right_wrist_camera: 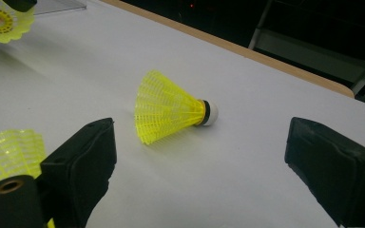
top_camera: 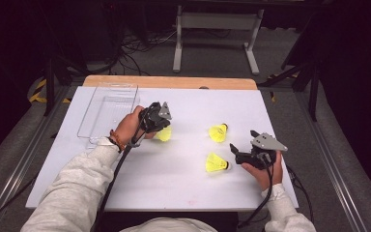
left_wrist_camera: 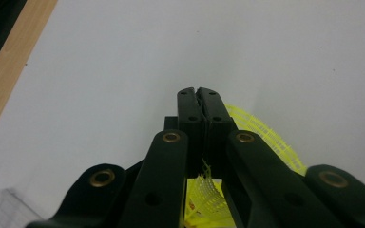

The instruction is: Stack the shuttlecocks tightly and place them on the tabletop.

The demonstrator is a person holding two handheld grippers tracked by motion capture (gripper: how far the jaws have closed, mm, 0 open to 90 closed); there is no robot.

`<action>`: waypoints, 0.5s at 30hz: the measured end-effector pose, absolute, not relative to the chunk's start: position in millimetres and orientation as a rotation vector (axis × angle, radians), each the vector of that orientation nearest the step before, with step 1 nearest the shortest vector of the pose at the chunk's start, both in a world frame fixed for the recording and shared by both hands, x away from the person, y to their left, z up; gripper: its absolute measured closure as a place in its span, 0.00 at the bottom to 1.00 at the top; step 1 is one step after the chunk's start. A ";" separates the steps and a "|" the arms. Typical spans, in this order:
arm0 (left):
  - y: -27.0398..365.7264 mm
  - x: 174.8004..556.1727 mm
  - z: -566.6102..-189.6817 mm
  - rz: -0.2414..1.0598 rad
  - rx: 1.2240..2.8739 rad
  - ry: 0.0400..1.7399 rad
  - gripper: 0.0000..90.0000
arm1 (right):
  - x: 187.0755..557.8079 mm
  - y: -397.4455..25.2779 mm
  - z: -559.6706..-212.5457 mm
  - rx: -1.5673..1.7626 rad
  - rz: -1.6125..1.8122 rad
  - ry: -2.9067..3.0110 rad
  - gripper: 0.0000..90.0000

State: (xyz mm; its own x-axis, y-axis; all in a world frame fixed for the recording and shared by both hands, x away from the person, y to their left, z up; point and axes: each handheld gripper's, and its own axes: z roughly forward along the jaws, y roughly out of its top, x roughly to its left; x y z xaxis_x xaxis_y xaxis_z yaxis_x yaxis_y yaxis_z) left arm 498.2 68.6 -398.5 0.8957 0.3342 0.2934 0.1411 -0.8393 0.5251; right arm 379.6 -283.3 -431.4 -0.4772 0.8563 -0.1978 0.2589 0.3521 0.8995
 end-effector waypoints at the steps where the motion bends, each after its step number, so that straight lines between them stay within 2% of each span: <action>1: 66.3 500.0 -400.6 0.507 2.558 0.348 0.99 | 379.7 -283.2 -431.5 0.970 1.111 1.932 0.12; 15: 49.8 504.7 -412.2 0.532 2.617 0.331 0.96 | 380.4 -283.7 -432.4 0.973 1.112 1.937 0.12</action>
